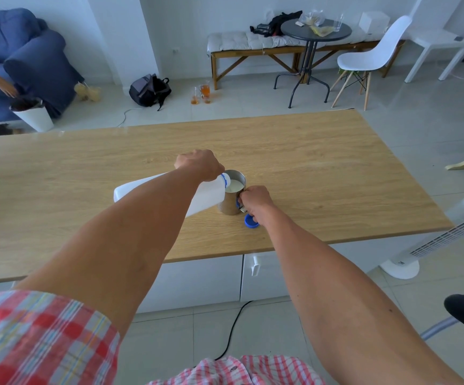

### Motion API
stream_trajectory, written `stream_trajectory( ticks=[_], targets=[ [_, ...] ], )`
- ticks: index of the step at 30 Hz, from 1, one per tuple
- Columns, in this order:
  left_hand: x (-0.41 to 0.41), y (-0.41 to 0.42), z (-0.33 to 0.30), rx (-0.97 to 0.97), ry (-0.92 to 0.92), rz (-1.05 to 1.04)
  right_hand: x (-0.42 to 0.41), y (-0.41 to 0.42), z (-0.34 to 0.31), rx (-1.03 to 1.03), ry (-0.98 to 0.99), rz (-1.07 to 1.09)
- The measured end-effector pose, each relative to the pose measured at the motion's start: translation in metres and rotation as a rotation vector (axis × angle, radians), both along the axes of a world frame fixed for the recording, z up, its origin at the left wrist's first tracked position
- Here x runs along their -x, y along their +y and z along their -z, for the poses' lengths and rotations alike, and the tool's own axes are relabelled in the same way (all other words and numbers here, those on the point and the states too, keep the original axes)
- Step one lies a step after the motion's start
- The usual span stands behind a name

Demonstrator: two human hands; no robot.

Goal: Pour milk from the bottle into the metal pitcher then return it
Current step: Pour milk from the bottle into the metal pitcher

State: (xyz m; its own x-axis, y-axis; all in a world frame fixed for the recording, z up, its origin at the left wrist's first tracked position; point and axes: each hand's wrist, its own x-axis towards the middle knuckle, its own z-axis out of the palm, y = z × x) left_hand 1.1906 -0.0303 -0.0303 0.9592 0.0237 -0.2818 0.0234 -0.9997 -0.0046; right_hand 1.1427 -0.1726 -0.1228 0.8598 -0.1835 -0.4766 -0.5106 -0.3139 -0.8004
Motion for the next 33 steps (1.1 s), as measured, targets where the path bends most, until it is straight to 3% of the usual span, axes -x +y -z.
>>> stream_trajectory(
  ticks=[33],
  targets=[
    [0.0,-0.0008,-0.0008,-0.006,-0.003,0.014,0.0,0.0,-0.0006,-0.011,0.004,0.001]
  ],
)
